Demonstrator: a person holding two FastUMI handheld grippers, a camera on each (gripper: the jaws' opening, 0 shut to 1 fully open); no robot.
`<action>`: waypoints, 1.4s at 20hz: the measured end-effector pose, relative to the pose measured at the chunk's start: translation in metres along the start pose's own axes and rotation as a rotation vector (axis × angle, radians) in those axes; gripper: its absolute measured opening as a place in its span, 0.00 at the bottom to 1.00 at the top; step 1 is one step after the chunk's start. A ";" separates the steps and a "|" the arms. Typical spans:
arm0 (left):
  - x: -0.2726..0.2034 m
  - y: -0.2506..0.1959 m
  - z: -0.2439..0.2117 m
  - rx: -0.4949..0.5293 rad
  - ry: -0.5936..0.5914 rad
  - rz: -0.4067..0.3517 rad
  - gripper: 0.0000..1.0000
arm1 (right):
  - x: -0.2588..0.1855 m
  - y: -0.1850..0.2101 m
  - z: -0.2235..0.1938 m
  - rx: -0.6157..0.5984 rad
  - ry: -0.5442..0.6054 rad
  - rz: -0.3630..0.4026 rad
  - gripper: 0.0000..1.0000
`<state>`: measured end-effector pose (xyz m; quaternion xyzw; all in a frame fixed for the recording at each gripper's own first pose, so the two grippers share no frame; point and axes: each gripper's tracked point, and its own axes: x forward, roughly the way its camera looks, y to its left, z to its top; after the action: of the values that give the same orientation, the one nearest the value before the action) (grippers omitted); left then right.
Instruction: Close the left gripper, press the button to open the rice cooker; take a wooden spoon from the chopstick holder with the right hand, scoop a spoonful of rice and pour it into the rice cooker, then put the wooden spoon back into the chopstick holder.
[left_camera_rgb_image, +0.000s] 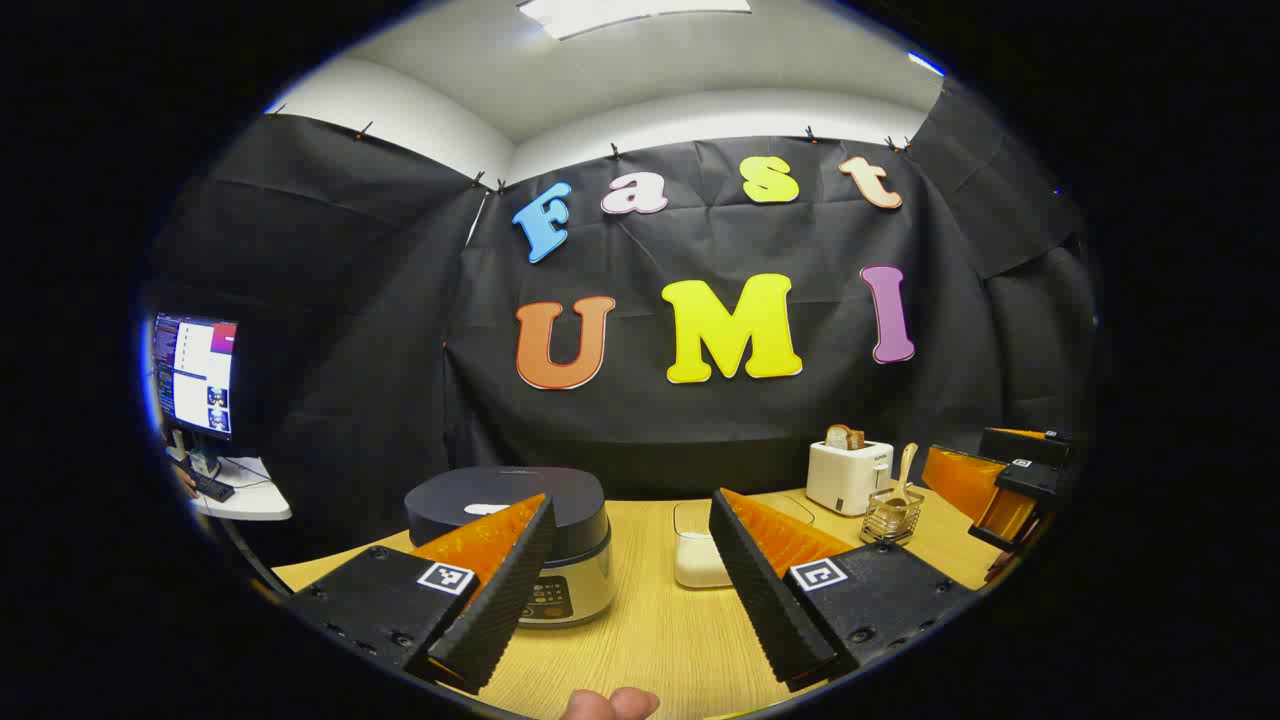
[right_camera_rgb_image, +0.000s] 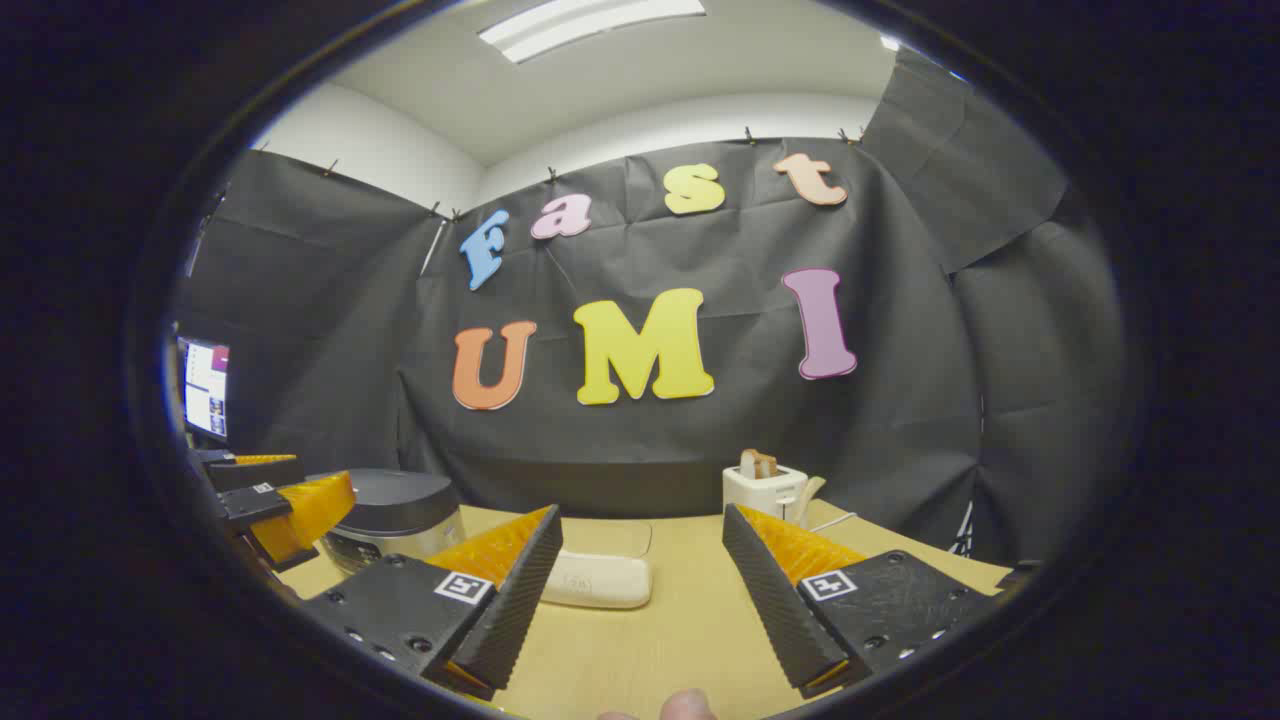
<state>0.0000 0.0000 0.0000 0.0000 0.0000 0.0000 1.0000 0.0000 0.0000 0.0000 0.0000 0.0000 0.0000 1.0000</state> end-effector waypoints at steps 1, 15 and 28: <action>0.000 0.002 -0.001 0.002 0.003 0.006 0.98 | 0.000 0.002 0.000 0.004 0.001 0.004 0.96; -0.001 0.009 -0.003 -0.008 0.017 0.029 0.98 | 0.001 0.005 -0.008 0.012 0.022 0.010 0.96; 0.008 0.030 -0.010 0.028 0.068 0.104 0.98 | 0.005 -0.015 -0.018 -0.024 0.033 0.038 0.96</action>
<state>0.0082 0.0297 -0.0103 0.0142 0.0342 0.0517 0.9980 0.0054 -0.0152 -0.0181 -0.0122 0.0166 0.0188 0.9996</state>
